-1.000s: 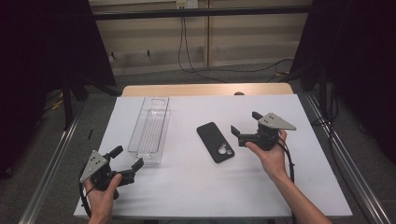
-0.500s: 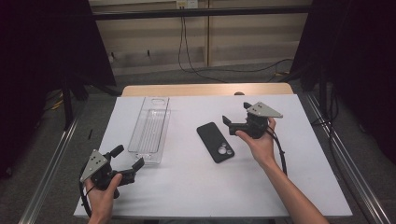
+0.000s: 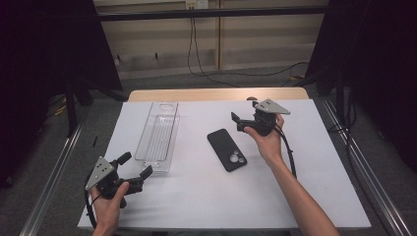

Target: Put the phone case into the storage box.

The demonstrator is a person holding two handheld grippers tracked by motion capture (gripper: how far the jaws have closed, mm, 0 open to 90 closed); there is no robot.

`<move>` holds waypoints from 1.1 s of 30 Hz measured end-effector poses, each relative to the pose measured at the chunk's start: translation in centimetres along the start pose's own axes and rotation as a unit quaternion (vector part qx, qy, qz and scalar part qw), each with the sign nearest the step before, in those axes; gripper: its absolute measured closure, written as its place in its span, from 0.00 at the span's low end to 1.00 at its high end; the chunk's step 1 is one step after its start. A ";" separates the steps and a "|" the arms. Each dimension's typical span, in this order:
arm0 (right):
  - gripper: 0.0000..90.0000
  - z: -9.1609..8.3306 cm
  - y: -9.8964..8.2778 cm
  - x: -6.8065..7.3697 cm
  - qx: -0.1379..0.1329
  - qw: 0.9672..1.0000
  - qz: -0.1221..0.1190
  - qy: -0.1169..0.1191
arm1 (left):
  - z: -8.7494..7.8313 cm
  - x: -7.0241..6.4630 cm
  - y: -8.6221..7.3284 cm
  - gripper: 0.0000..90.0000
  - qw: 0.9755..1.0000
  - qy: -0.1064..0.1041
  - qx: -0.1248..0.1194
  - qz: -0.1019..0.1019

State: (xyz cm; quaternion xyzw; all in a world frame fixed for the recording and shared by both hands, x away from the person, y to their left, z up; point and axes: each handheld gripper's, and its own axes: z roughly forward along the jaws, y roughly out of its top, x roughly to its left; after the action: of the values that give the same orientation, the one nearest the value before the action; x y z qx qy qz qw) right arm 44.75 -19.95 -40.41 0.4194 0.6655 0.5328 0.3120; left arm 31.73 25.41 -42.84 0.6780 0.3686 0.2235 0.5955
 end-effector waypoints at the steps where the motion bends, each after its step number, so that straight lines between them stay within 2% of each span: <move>1: 0.09 0.2 0.0 0.0 -0.001 1.000 0.002 -0.001 | 0.0 0.0 0.0 0.04 1.000 0.001 0.000 0.001; 5: 0.18 1.2 0.2 0.0 0.010 1.000 -0.005 0.004 | 0.0 0.0 0.0 0.04 1.000 0.001 0.001 0.001; 7: 0.29 1.5 0.5 -0.1 0.031 0.999 0.003 0.017 | -0.1 -0.1 0.0 0.04 1.000 0.000 -0.001 0.001; 9: 0.32 1.8 0.7 -0.1 0.054 0.998 -0.005 0.028 | -0.1 0.0 0.0 0.04 1.000 0.001 -0.001 0.001; 10: 0.32 1.8 0.7 -0.1 0.054 0.998 -0.005 0.028 | -0.1 0.0 0.0 0.04 1.000 0.002 -0.001 0.003; 11: 0.36 1.9 0.8 -0.1 0.056 0.998 -0.010 0.027 | -0.1 0.0 0.0 0.04 1.000 0.002 -0.001 0.003; 14: 0.46 2.2 1.0 -0.2 0.059 0.997 -0.004 0.041 | -0.1 0.0 0.0 0.04 1.000 0.002 -0.002 0.001; 15: 0.53 2.2 1.1 -0.2 0.063 0.997 -0.005 0.043 | -0.1 0.0 0.0 0.04 1.000 0.001 -0.002 0.003; 19: 0.65 2.7 1.5 -0.4 0.084 0.995 -0.013 0.050 | -0.1 0.0 0.0 0.04 1.000 0.001 0.000 0.003; 20: 0.76 2.9 1.7 -0.4 0.092 0.994 -0.008 0.055 | -0.1 0.0 0.0 0.04 1.000 0.000 -0.001 0.003; 21: 0.81 2.9 1.8 -0.5 0.093 0.994 -0.008 0.057 | -0.1 0.0 0.0 0.04 1.000 0.000 -0.001 0.003; 22: 0.81 2.9 1.8 -0.5 0.093 0.994 -0.008 0.057 | -0.1 0.1 0.0 0.04 1.000 0.000 -0.001 0.003; 23: 0.89 3.1 2.0 -0.6 0.106 0.992 -0.003 0.062 | -0.1 0.1 0.0 0.04 1.000 0.000 -0.001 0.001; 24: 0.89 3.1 2.0 -0.6 0.106 0.992 -0.003 0.062 | -0.1 0.1 0.0 0.04 1.000 0.001 -0.001 0.001; 26: 0.99 3.3 2.2 -0.7 0.118 0.990 0.007 0.073 | -0.1 0.1 0.0 0.04 1.000 0.000 -0.001 0.002; 30: 1.00 3.7 2.4 -0.9 0.146 0.986 0.022 0.070 | -0.1 0.0 0.0 0.04 1.000 0.000 -0.001 -0.002; 33: 1.00 4.3 2.6 -1.0 0.176 0.981 0.025 0.081 | -0.1 0.0 0.0 0.04 1.000 0.002 0.000 -0.001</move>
State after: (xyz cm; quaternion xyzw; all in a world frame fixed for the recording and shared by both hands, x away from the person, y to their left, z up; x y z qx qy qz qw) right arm 49.50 -18.66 -38.93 0.4398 0.7611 0.4471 0.1654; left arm 31.69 25.50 -42.87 0.6771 0.3704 0.2239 0.5952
